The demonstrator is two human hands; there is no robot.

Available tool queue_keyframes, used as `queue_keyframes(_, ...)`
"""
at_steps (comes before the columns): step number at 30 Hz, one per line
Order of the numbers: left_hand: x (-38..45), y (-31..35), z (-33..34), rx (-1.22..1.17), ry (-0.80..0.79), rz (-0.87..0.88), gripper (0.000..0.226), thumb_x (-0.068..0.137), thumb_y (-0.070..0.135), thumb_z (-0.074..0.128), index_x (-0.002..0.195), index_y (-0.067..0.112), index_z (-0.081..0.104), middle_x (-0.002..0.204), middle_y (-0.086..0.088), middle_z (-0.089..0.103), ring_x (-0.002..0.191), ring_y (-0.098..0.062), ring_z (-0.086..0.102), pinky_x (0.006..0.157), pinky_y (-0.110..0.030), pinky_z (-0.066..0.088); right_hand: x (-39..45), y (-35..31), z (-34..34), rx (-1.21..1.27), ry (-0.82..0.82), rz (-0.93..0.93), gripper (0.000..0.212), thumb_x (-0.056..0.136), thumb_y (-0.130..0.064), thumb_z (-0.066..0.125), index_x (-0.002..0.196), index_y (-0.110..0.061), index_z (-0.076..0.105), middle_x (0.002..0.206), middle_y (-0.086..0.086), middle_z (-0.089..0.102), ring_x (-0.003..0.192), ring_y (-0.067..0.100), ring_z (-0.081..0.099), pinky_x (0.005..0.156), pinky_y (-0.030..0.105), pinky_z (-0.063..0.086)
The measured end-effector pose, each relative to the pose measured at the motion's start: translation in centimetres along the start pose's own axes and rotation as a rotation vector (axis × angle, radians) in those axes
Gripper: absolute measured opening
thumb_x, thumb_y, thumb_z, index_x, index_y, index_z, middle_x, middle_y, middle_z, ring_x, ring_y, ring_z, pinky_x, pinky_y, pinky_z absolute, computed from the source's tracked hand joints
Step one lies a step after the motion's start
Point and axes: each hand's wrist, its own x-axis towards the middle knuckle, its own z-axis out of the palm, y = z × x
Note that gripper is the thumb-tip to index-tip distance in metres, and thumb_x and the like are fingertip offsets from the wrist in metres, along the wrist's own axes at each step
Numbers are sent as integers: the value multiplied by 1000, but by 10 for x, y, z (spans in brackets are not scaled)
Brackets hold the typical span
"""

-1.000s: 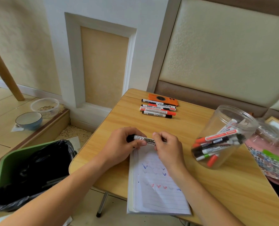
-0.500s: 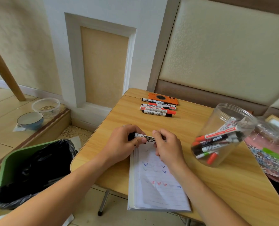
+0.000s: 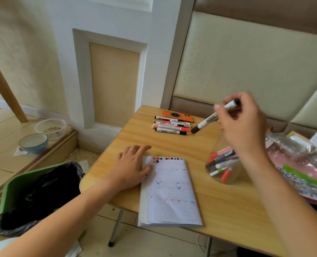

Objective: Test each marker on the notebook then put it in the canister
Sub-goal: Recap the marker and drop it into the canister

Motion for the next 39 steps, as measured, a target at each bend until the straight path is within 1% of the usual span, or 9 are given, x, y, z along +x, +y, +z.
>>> queue_keyframes(4, -2, 1, 7, 124, -23, 34, 75, 81, 66, 11, 150, 46, 34, 163, 7, 26, 154, -15, 5, 122, -45, 3, 33, 10, -48, -183, 175, -106, 16, 98, -22, 55, 107, -8, 58, 94, 13, 70, 84, 37, 66, 80, 42, 48)
queue_keyframes(9, -1, 3, 7, 164, -50, 28, 83, 75, 67, 3, 149, 48, 33, 164, 5, 27, 154, -14, 12, 122, -44, 7, 34, 33, -61, -316, 237, -3, 14, 97, -8, 47, 103, 1, 57, 100, 23, 68, 89, 42, 59, 77, 41, 35)
queue_keyframes(14, -3, 5, 7, 173, -65, 27, 82, 76, 67, 2, 150, 47, 33, 164, 4, 27, 153, -15, 13, 122, -45, 6, 14, 50, -42, -418, -233, 139, 15, 102, -22, 56, 97, -14, 68, 83, 13, 72, 75, 28, 63, 61, 32, 42)
queue_keyframes(18, -2, 5, 7, 184, -69, 35, 84, 76, 67, 1, 150, 46, 32, 164, 3, 27, 154, -16, 14, 122, -45, 6, 13, 34, -42, -542, -526, 112, 43, 110, -39, 38, 80, -18, 62, 86, 17, 67, 92, 38, 63, 72, 38, 40)
queue_keyframes(22, -1, 6, 8, 203, -73, 38, 85, 74, 67, -1, 151, 46, 30, 164, 4, 26, 154, -16, 13, 123, -45, 5, 9, 22, -36, -754, -698, 114, 57, 108, -57, 23, 96, -19, 64, 104, 15, 71, 105, 35, 65, 82, 40, 48)
queue_keyframes(27, -1, 5, 9, 202, -56, 41, 85, 75, 66, -1, 151, 45, 32, 163, 2, 28, 153, -17, 14, 122, -45, 6, 6, 20, -34, -810, -659, 105, 42, 107, -51, 40, 95, -16, 60, 106, 9, 70, 98, 33, 62, 75, 37, 43)
queue_keyframes(31, 1, 4, 10, 205, -61, 37, 85, 75, 66, 0, 150, 45, 32, 163, 2, 28, 153, -17, 15, 121, -45, 6, -3, 23, -27, -740, -404, 13, 31, 103, -39, 53, 113, -11, 61, 111, 11, 66, 100, 31, 61, 79, 39, 48)
queue_keyframes(35, 4, 8, 6, 175, -70, 14, 76, 78, 63, 11, 146, 45, 38, 159, 3, 32, 150, -19, 21, 119, -46, 8, -12, 8, -8, -638, -125, -252, 15, 97, -20, 58, 102, -6, 63, 99, 12, 63, 91, 29, 58, 76, 40, 48)
queue_keyframes(39, 9, 10, 5, 64, -29, -37, 70, 77, 64, 16, 134, 45, 51, 147, 6, 41, 141, -16, 29, 117, -45, 10, -22, -8, 28, -446, -298, -249, 10, 100, -17, 54, 101, -12, 62, 99, 3, 60, 88, 19, 56, 68, 31, 44)
